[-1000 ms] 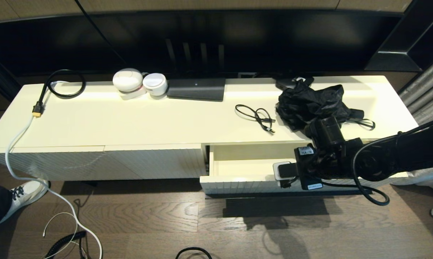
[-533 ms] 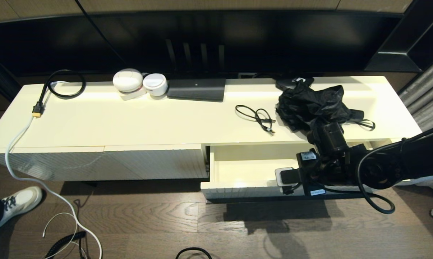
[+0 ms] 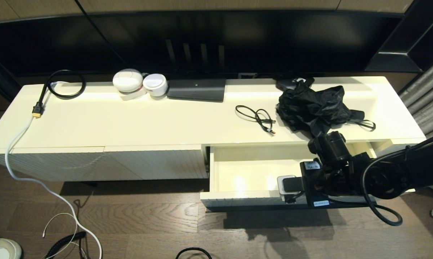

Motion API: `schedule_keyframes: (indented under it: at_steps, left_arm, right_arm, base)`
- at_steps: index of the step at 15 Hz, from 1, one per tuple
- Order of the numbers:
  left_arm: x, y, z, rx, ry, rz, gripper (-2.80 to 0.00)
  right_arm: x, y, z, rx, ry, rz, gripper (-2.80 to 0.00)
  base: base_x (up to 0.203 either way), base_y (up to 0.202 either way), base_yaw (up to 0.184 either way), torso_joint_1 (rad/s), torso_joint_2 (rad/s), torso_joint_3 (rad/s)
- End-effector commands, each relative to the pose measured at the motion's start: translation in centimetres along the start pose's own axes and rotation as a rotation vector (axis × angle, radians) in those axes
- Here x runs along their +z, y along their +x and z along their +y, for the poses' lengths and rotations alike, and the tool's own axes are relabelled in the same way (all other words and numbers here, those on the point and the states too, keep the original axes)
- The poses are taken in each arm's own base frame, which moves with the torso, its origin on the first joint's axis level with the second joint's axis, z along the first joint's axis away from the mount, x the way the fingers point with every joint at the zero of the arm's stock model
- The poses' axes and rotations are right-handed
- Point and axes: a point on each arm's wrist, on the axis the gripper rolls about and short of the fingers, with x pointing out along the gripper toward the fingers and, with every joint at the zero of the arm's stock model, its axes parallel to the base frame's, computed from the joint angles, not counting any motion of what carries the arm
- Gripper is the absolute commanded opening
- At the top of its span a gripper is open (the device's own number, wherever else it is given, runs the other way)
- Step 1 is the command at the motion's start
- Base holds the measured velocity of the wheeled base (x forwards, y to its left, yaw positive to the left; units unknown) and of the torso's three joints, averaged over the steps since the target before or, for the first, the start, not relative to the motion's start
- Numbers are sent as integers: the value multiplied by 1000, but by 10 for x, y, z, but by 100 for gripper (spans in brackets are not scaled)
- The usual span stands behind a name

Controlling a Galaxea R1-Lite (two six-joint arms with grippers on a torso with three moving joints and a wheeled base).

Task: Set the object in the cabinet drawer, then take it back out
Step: Open the drawer

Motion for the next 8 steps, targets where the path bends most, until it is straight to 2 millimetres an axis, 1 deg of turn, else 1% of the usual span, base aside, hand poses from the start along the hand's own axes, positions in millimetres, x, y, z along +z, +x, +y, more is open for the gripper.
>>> schedule_keyframes:
  at_steps: [1,8]
  left_arm:
    - [0,0,0,1,0,0,-280]
    - [0,0,0,1,0,1,-280]
  right_arm:
    - [0,-4,6,14,-11,-2,-280]
    - [3,-22,13,1,30,-21,-280]
  base:
    - [0,0,0,0,0,0]
    - [0,0,0,0,0,0]
